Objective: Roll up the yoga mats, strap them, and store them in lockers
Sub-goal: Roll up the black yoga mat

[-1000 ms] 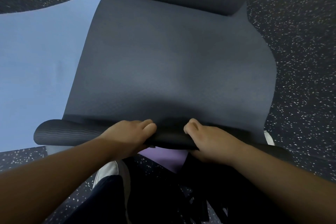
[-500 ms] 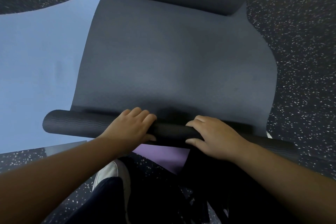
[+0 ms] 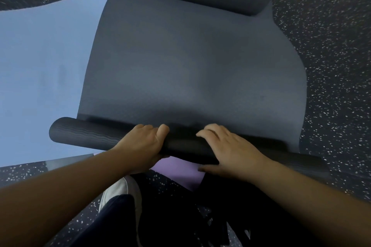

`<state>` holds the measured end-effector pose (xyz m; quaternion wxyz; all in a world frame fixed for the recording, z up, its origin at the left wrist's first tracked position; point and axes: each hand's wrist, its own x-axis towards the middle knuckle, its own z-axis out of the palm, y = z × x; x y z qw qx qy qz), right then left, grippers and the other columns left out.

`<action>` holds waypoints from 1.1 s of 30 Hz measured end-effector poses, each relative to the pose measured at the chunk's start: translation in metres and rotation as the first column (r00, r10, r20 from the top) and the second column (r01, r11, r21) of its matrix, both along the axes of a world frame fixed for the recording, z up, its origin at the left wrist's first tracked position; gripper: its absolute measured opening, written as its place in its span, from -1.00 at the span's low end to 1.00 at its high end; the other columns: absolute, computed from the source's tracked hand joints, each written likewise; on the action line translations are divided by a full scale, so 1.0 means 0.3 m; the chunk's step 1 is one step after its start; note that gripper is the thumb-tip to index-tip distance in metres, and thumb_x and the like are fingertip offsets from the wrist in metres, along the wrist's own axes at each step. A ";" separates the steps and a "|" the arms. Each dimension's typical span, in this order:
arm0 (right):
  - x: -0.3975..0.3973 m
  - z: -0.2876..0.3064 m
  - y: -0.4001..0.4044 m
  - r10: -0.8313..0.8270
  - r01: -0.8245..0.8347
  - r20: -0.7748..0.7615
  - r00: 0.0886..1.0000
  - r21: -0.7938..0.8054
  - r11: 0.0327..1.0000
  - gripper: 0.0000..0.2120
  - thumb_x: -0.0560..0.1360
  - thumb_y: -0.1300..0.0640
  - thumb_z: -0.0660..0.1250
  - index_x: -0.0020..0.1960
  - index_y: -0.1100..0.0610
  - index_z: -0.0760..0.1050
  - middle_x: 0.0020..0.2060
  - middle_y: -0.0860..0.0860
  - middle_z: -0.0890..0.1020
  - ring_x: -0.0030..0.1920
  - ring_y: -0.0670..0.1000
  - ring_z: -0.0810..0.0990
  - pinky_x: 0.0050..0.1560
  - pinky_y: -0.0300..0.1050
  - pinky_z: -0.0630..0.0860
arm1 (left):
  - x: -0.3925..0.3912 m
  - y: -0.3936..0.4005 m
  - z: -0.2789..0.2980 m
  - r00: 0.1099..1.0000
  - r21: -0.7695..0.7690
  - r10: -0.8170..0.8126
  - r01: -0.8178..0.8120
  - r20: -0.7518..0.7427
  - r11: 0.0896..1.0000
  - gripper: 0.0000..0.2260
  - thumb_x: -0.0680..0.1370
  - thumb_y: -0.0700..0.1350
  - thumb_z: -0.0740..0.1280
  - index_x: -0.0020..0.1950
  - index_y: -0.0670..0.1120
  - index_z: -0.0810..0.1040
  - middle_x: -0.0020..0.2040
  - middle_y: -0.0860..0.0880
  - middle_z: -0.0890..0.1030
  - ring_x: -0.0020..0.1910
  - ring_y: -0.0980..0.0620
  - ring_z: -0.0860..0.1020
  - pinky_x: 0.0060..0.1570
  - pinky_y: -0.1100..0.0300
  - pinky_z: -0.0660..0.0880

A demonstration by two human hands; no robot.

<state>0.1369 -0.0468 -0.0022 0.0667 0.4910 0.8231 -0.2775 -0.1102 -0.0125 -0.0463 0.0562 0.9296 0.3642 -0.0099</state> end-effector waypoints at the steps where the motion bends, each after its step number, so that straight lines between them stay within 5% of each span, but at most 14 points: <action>1: -0.005 -0.012 0.001 0.031 -0.033 0.035 0.999 0.059 0.998 -0.30 0.38 -0.21 0.42 0.37 0.07 0.28 0.25 0.02 0.33 0.20 0.04 0.40 0.15 -0.08 0.43 | -0.001 0.008 0.000 1.000 -0.003 -0.002 0.002 -0.004 1.000 -0.44 0.24 0.17 0.56 -0.07 -0.13 0.35 -0.45 0.00 0.47 -0.53 -0.04 0.46 -0.46 0.19 0.25; 3: -0.023 -0.022 0.007 0.051 -0.061 0.080 0.995 0.125 0.990 -0.37 0.33 -0.16 0.48 0.25 0.14 0.41 0.13 0.07 0.43 0.08 0.09 0.47 0.02 -0.03 0.50 | -0.001 0.025 0.000 1.000 -0.007 -0.005 0.005 -0.012 1.000 -0.46 0.25 0.18 0.53 -0.09 -0.14 0.38 -0.48 0.02 0.44 -0.56 -0.02 0.44 -0.44 0.23 0.21; 9: -0.047 -0.036 0.014 0.073 -0.080 0.070 0.995 0.113 0.990 -0.67 0.56 0.01 0.23 0.25 0.15 0.41 0.14 0.08 0.47 0.15 0.10 0.44 0.12 -0.01 0.41 | -0.004 0.012 -0.011 1.000 -0.004 -0.028 0.029 0.006 1.000 -0.50 0.28 0.21 0.45 -0.10 -0.13 0.37 -0.47 0.02 0.45 -0.55 -0.02 0.43 -0.45 0.23 0.23; 16: -0.051 -0.046 0.036 -0.058 0.057 0.024 0.998 0.024 0.998 -0.63 0.57 -0.03 0.25 0.32 0.07 0.36 0.19 0.02 0.50 0.19 0.06 0.44 0.16 -0.09 0.36 | -0.018 0.022 -0.013 0.996 -0.023 -0.043 0.045 0.083 0.999 -0.58 0.42 0.22 0.14 0.00 -0.11 0.34 -0.26 -0.08 0.51 -0.47 -0.09 0.49 -0.50 0.13 0.44; 18: -0.044 -0.046 0.042 -0.105 0.105 -0.001 0.994 0.005 0.994 -0.60 0.55 -0.06 0.27 0.32 0.05 0.32 0.18 0.03 0.52 0.18 0.07 0.46 0.13 -0.08 0.37 | -0.010 0.035 -0.010 0.998 -0.042 -0.041 0.042 0.038 0.998 -0.57 0.42 0.25 0.13 0.00 -0.09 0.36 -0.24 -0.06 0.54 -0.41 -0.10 0.54 -0.47 0.14 0.40; 21: -0.041 -0.053 0.051 -0.106 0.105 -0.008 0.994 -0.034 0.994 -0.62 0.56 -0.10 0.25 0.29 0.05 0.33 0.15 0.02 0.54 0.17 0.07 0.46 0.01 -0.10 0.33 | 0.006 0.052 0.016 0.990 -0.299 0.042 -0.080 -0.131 0.951 -0.55 0.53 0.26 0.19 0.18 -0.08 0.36 -0.01 -0.05 0.57 -0.06 -0.11 0.56 -0.22 0.15 0.28; 24: -0.049 -0.070 0.058 -0.084 0.085 0.021 0.996 -0.053 0.995 -0.64 0.58 -0.11 0.20 0.27 0.07 0.34 0.14 0.05 0.55 0.16 0.09 0.46 -0.05 -0.09 0.31 | 0.024 0.065 0.027 0.957 -0.413 0.012 -0.137 -0.291 0.900 -0.52 0.54 0.26 0.21 0.30 -0.04 0.30 0.06 -0.04 0.56 0.04 -0.07 0.53 -0.17 0.15 0.30; 26: -0.053 -0.086 0.059 -0.061 0.063 0.060 0.996 -0.024 0.998 -0.63 0.59 -0.12 0.17 0.29 0.08 0.33 0.13 0.08 0.55 0.16 0.12 0.47 0.02 -0.03 0.39 | 0.015 0.062 0.018 0.972 -0.399 0.038 -0.131 -0.231 0.907 -0.47 0.52 0.30 0.20 0.33 0.00 0.25 0.06 -0.05 0.57 0.00 -0.09 0.55 -0.18 0.16 0.34; 29: -0.052 -0.104 0.057 -0.047 0.045 0.088 0.995 0.019 0.999 -0.62 0.61 -0.11 0.13 0.31 0.09 0.32 0.12 0.09 0.55 0.16 0.15 0.48 0.04 0.00 0.40 | -0.009 0.048 -0.029 0.997 -0.159 -0.022 0.035 0.079 0.987 -0.48 0.45 0.34 0.14 0.21 -0.02 0.30 -0.07 -0.09 0.58 -0.29 -0.11 0.59 -0.39 0.15 0.45; 33: -0.048 -0.104 0.068 -0.077 0.077 0.058 0.995 -0.014 0.997 -0.63 0.62 -0.10 0.10 0.31 0.08 0.33 0.13 0.09 0.57 0.17 0.15 0.49 0.05 0.00 0.39 | -0.018 0.014 -0.071 0.994 0.067 -0.086 0.082 0.070 0.994 -0.36 0.27 0.25 0.47 0.17 -0.10 0.39 -0.02 -0.11 0.55 -0.20 -0.10 0.57 -0.33 0.10 0.54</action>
